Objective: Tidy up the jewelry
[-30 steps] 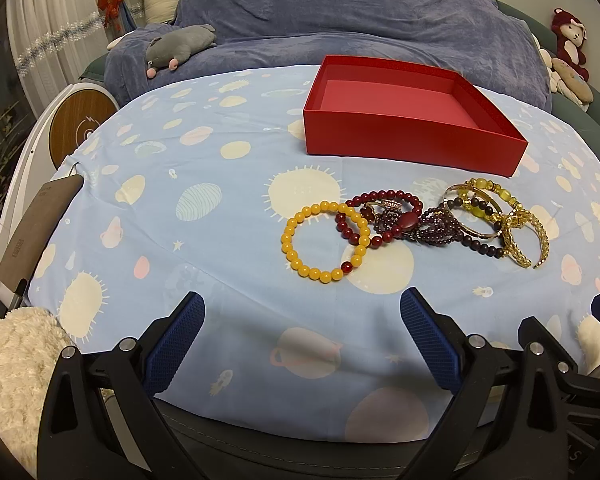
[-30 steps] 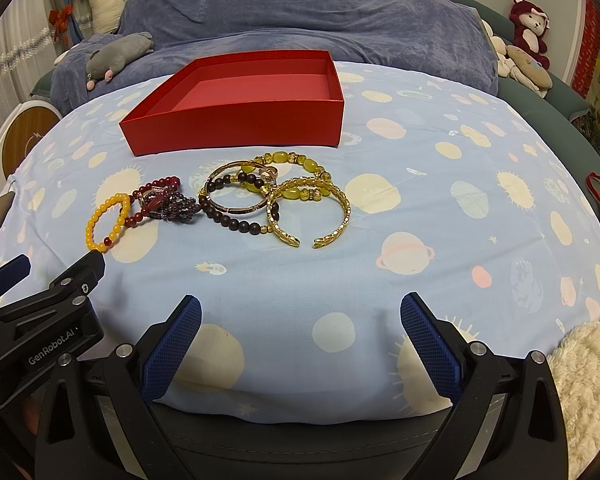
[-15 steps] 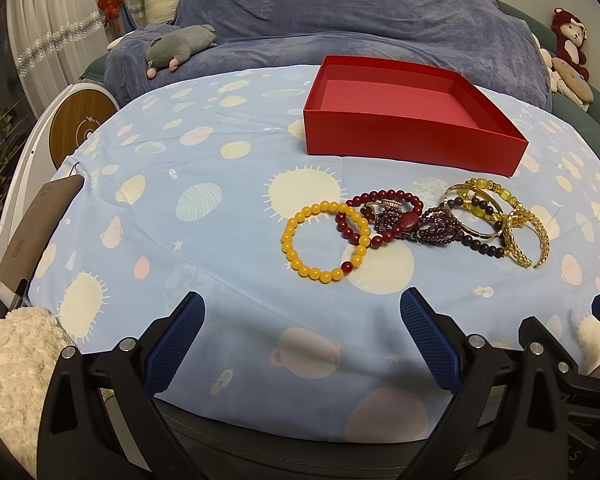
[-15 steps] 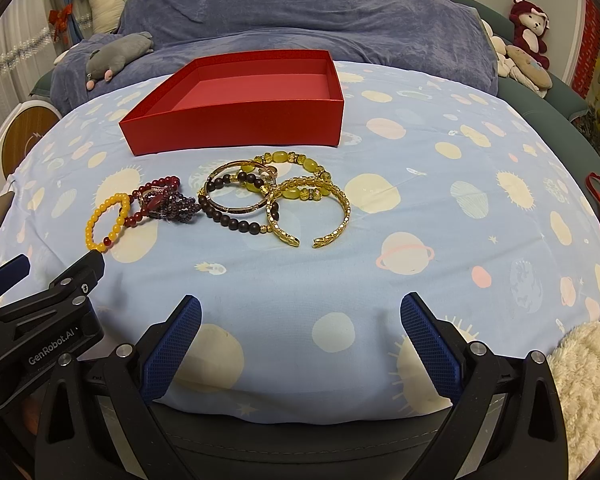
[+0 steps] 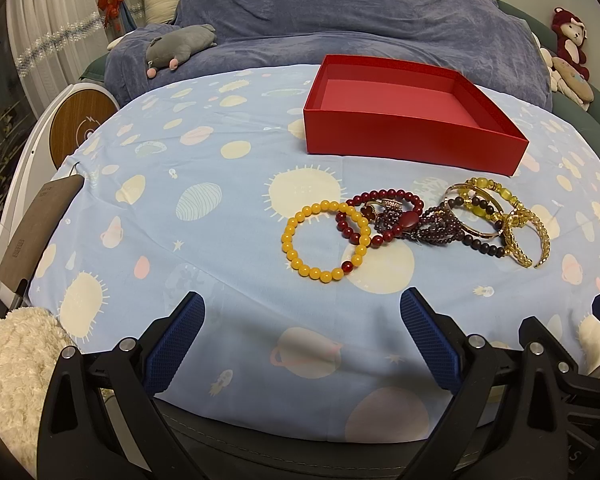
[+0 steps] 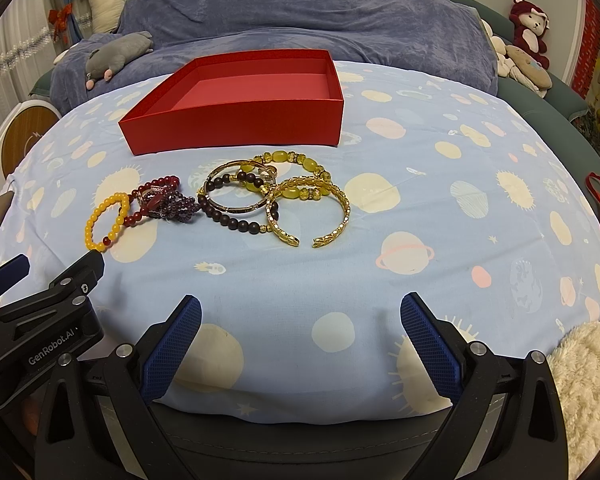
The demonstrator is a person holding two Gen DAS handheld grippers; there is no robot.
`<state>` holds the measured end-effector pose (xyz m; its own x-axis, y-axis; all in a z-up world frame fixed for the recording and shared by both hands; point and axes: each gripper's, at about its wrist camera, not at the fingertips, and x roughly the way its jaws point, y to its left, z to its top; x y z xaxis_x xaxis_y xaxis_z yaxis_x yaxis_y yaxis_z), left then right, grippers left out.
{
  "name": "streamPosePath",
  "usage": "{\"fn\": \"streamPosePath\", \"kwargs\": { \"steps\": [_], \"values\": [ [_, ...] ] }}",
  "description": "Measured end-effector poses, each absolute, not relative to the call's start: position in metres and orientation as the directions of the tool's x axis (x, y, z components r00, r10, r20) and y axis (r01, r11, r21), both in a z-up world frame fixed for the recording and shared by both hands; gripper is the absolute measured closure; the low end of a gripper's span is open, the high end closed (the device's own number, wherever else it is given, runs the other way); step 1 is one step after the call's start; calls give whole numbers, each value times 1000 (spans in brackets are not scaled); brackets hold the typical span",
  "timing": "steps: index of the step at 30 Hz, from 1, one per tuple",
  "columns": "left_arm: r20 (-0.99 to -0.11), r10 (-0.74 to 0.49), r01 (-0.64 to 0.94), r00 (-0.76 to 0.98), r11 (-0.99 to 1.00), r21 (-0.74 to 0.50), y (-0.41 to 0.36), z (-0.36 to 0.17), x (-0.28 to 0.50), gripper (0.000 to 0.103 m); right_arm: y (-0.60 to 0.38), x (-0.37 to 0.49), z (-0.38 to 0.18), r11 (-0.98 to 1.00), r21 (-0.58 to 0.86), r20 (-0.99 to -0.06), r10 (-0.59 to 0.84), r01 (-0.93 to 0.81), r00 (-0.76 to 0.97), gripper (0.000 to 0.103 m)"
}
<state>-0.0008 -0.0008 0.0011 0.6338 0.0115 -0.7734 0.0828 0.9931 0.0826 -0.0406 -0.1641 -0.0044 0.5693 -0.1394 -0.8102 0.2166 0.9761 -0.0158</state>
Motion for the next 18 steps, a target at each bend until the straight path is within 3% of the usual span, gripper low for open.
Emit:
{"fn": "streamPosePath", "kwargs": {
  "steps": [18],
  "values": [
    [-774, 2, 85, 633, 994, 72, 0, 0, -1, 9, -165, -41, -4, 977, -4, -811, -127, 212, 572, 7]
  ]
}}
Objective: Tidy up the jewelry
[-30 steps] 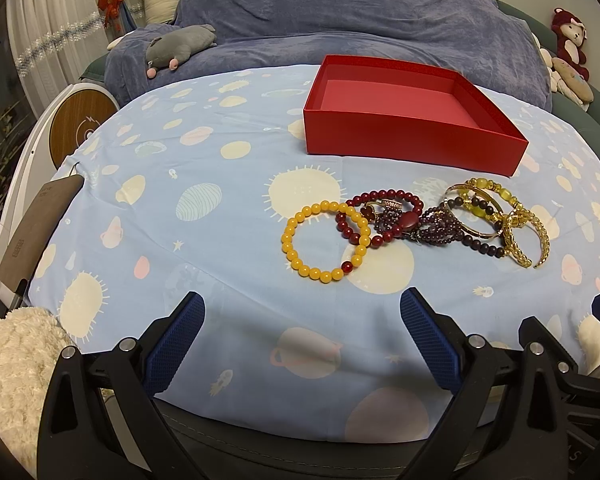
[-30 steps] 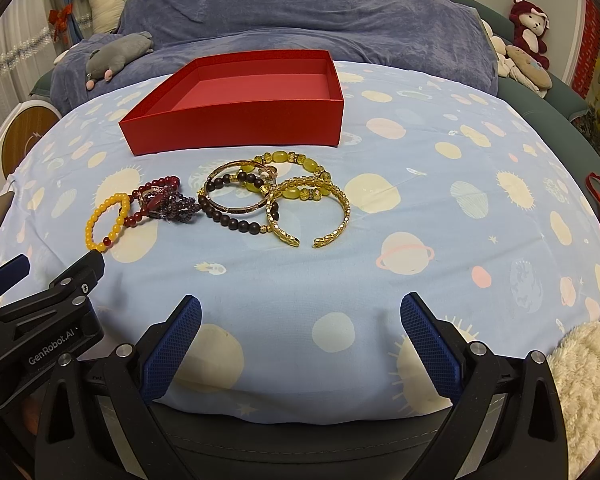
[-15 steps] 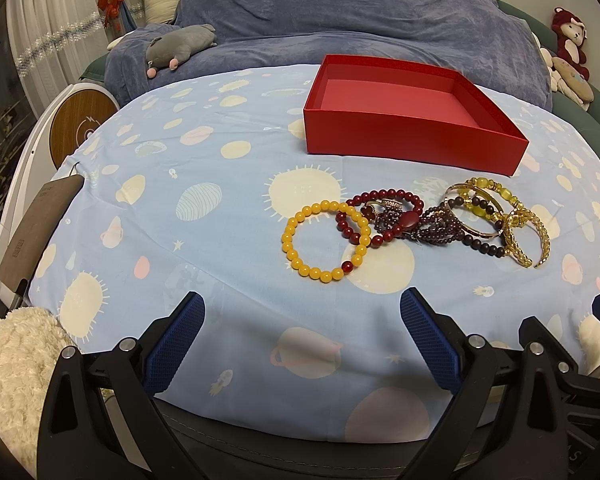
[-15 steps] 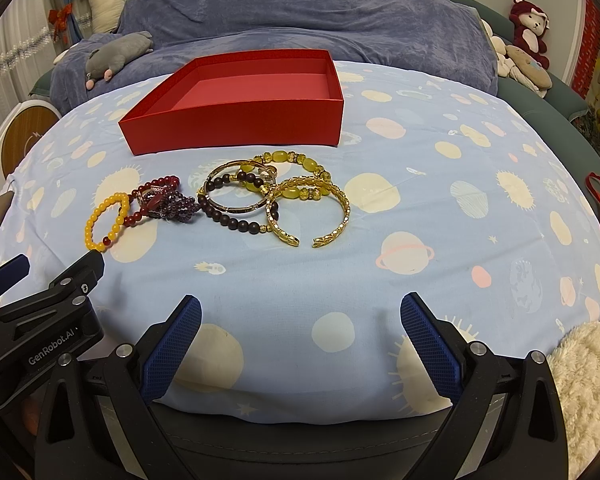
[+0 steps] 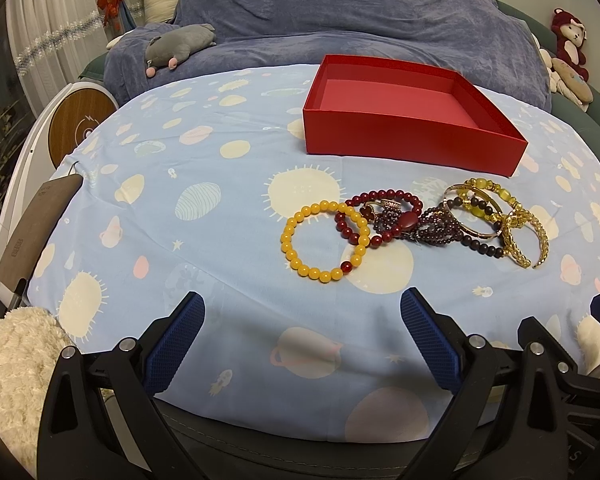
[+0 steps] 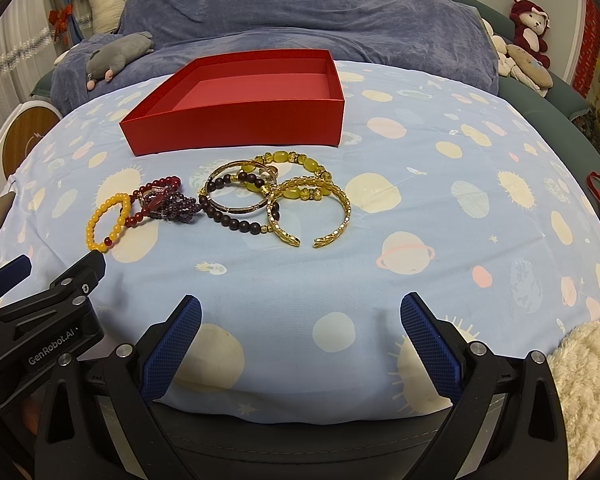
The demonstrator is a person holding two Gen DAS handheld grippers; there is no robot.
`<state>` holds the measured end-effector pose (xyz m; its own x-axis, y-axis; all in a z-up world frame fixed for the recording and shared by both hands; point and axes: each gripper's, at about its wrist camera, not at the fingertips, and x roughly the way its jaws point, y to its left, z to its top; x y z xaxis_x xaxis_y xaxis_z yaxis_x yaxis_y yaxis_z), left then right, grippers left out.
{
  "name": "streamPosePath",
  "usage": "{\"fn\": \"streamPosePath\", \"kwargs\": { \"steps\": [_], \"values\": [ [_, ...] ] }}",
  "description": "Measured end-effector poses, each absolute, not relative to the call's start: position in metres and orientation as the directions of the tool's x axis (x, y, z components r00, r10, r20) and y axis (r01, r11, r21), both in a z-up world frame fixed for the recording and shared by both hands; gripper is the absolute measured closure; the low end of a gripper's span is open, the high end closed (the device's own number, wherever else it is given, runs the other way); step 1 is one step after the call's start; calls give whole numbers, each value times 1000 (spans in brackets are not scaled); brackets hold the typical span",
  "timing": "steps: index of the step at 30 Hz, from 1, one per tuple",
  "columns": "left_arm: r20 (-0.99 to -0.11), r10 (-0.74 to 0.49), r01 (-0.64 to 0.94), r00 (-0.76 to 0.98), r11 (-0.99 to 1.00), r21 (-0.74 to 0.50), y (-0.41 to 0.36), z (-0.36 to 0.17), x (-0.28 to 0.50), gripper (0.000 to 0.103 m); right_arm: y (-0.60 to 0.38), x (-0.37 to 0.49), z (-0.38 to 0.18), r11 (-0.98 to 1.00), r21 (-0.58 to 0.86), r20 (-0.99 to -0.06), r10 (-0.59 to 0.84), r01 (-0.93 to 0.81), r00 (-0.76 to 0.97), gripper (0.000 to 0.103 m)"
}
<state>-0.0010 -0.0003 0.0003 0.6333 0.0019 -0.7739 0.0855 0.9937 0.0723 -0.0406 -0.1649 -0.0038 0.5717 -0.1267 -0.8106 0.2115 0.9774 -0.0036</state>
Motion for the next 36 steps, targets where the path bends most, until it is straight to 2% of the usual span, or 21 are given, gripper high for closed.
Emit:
{"fn": "streamPosePath", "kwargs": {
  "steps": [15, 23, 36],
  "values": [
    [-811, -12, 3, 586, 1000, -12, 31, -4, 27, 7, -178, -13, 5, 981, 27, -822, -86, 190, 562, 7],
    [-831, -57, 47, 553, 998, -38, 20, -9, 45, 7, -194, 15, -7, 969, 71, -851, -65, 236, 521, 7],
    [-881, -52, 95, 471, 995, -8, 3, -29, 67, 8, -195, 41, -23, 974, 84, -869, -32, 210, 494, 26]
  ]
}}
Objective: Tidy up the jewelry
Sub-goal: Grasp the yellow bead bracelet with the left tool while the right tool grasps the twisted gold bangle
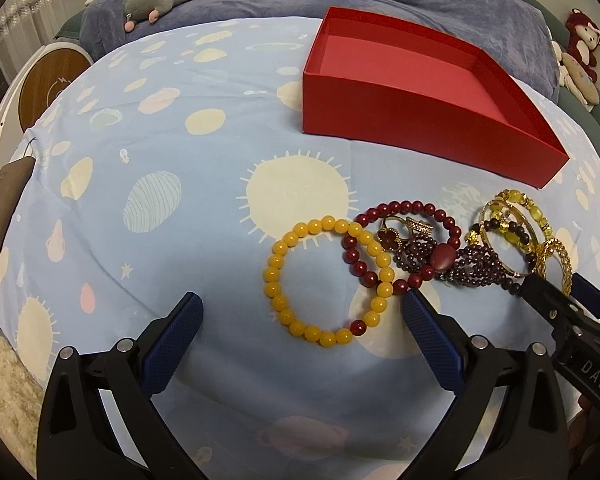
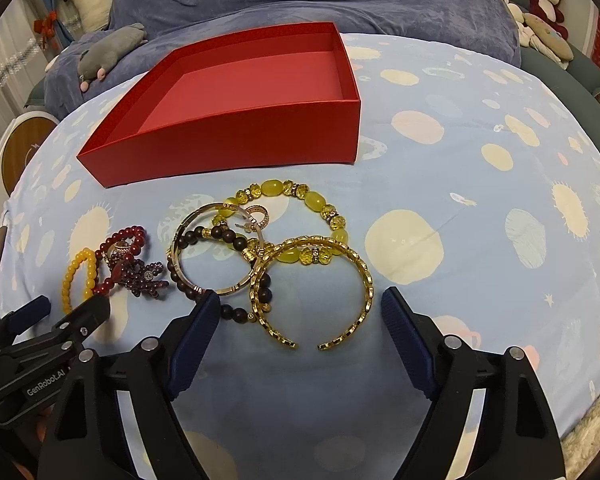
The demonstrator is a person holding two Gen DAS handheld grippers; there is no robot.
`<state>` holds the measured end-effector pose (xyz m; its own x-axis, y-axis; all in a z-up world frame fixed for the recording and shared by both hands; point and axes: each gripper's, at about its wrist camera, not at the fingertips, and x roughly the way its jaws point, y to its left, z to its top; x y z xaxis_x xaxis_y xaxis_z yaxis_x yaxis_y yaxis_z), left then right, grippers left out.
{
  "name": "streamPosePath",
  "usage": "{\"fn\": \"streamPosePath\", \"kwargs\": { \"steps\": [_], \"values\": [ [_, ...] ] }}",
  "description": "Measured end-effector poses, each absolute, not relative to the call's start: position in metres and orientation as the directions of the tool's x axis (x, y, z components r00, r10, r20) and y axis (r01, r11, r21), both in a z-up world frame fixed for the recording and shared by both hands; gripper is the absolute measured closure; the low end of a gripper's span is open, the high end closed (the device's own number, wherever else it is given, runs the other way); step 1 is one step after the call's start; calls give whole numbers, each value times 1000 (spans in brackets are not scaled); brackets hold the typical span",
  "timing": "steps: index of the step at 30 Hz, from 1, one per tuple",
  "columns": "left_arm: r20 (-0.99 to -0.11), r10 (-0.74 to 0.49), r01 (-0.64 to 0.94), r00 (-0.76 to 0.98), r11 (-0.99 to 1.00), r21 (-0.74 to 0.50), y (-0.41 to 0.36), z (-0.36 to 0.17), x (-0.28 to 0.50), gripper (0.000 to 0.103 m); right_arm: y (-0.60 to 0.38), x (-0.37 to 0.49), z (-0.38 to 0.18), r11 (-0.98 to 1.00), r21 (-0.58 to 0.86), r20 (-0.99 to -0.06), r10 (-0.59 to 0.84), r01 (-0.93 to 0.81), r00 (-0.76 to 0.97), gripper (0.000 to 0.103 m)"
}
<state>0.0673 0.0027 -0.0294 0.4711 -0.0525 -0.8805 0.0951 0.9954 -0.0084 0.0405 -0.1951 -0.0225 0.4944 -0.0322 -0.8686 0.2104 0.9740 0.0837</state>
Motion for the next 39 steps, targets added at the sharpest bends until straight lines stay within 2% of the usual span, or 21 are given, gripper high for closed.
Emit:
{"fn": "streamPosePath", "kwargs": {
  "steps": [3, 6, 11, 18, 24, 26, 28, 33, 36, 39],
  "values": [
    [-881, -48, 104, 470, 995, 2, 1, -30, 68, 8, -194, 44, -21, 976, 86, -866, -27, 200, 499, 32],
    [-882, -46, 107, 470, 994, 6, 1, -30, 69, 8, -191, 47, -20, 979, 98, -862, -6, 177, 507, 45],
    [-877, -55, 97, 477, 995, -9, 4, -28, 69, 9, -185, 45, -18, 985, 79, -859, -9, 151, 511, 45],
    [-865, -70, 61, 497, 997, -45, 14, -23, 66, 20, -191, 25, -12, 976, 113, -855, 1, 184, 519, 45],
    [-857, -75, 40, 510, 997, -63, 24, -18, 64, 20, -194, 10, -8, 971, 139, -851, 16, 197, 525, 45],
    [-853, -85, 41, 515, 996, -74, 25, -16, 63, 25, -194, 8, -7, 971, 140, -850, 17, 195, 526, 46],
    [-854, -102, 60, 509, 995, -83, 22, -16, 64, 35, -193, 7, -8, 970, 143, -852, 19, 198, 523, 45],
    [-854, -117, 109, 507, 991, -71, 8, -16, 64, 38, -192, 6, -6, 969, 147, -852, 23, 197, 523, 45],
    [-856, -105, 131, 505, 990, -44, 1, -20, 65, 45, -192, 5, -6, 970, 149, -851, 26, 194, 524, 45],
    [-855, -105, 152, 508, 988, -31, -3, -19, 64, 59, -190, 4, -5, 970, 150, -852, 29, 191, 523, 45]
  ]
}}
